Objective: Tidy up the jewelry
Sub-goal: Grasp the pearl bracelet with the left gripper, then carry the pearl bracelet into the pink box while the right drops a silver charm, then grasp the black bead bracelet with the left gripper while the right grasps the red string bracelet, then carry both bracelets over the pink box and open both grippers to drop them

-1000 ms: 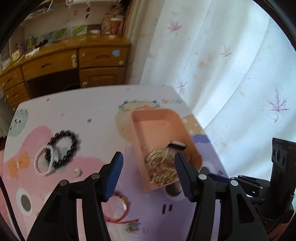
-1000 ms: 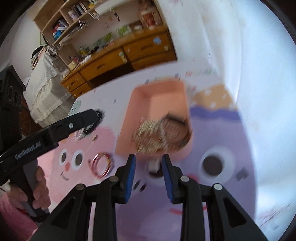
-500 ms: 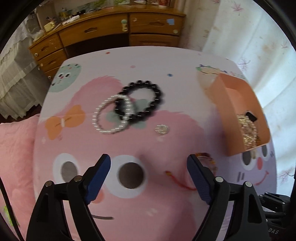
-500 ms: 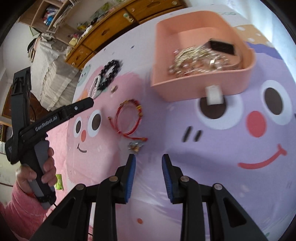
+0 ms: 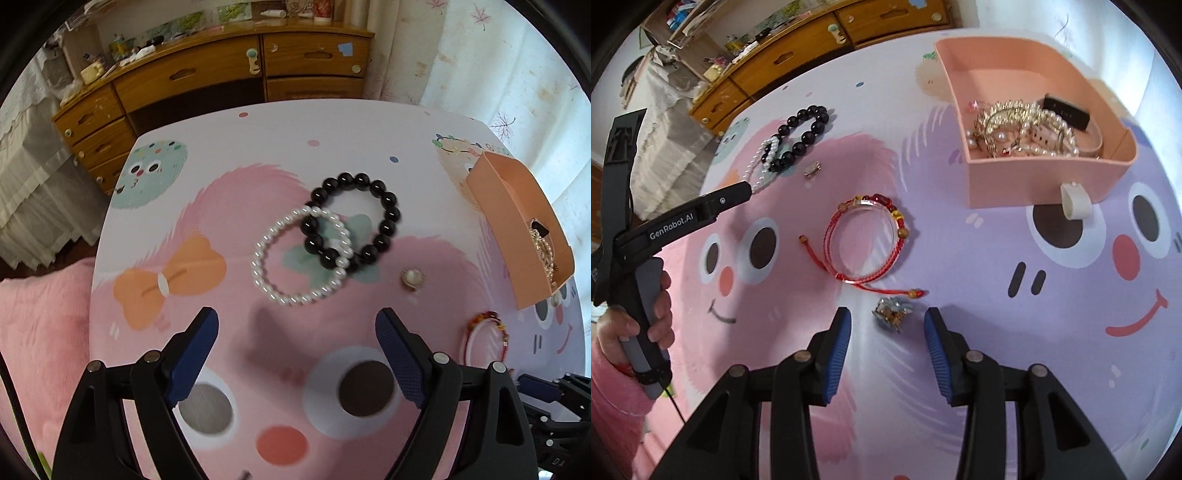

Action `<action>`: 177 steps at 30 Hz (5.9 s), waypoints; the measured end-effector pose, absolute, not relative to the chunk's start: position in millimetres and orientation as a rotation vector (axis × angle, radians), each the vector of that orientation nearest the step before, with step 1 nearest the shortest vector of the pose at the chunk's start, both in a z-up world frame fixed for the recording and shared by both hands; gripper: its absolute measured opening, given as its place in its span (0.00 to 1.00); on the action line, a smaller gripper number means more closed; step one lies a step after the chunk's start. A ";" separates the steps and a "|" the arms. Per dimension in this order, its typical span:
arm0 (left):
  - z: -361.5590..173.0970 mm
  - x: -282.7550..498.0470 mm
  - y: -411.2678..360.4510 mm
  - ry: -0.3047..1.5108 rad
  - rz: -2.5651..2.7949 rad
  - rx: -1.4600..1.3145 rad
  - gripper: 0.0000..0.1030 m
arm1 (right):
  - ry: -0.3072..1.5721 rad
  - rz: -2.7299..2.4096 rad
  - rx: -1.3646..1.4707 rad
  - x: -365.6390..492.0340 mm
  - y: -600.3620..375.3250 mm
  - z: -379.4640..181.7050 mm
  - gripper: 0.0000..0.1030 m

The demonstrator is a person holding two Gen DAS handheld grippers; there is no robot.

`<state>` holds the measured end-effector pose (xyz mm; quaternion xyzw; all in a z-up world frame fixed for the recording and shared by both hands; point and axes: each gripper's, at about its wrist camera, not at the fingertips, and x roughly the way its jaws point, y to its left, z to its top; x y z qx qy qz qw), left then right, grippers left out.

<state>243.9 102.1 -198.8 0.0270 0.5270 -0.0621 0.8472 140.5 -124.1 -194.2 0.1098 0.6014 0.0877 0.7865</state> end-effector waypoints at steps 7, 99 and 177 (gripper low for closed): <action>-205.8 250.7 115.7 0.978 -0.226 0.071 0.83 | 1.278 0.058 0.225 138.4 -105.9 -195.7 0.40; -89.7 233.2 -67.9 0.970 -0.438 -0.150 0.58 | 0.966 0.214 0.287 167.0 -248.3 -109.8 0.31; -89.4 250.6 33.1 0.749 -0.135 -0.119 0.12 | 0.925 0.372 -0.068 173.4 -128.8 -101.1 0.10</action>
